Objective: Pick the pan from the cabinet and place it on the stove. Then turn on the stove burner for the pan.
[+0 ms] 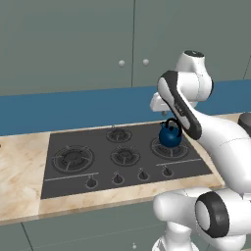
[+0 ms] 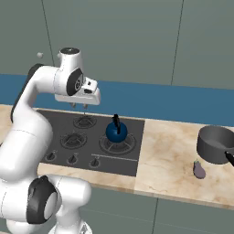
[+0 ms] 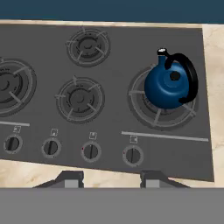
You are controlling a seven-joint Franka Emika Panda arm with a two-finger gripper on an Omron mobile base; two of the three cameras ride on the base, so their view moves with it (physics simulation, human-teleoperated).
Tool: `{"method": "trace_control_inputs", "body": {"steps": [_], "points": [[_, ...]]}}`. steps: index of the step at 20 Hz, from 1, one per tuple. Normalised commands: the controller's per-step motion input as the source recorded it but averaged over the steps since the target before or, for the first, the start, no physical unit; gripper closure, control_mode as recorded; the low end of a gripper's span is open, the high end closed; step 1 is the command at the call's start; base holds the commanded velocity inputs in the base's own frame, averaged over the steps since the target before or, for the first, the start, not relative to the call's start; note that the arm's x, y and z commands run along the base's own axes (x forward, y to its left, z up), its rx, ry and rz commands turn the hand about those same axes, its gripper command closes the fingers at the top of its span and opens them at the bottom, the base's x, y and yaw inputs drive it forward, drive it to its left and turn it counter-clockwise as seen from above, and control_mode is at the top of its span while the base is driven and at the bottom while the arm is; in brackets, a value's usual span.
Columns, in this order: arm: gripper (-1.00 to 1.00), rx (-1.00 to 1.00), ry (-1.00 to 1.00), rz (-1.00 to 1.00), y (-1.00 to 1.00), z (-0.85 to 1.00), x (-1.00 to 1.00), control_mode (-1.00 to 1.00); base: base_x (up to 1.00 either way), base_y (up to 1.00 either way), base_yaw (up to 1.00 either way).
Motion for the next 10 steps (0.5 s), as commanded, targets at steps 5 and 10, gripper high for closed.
{"method": "trace_control_inputs", "body": {"steps": [5, 10], "points": [[-1.00, 0.00, -0.09, 0.00, 0.00, 0.00, -0.21, -1.00, 0.00, 0.00, 0.00], [-1.00, 0.00, -0.38, 0.00, 0.02, 0.07, -0.45, -1.00, 0.00, 0.00, 0.00]]}}
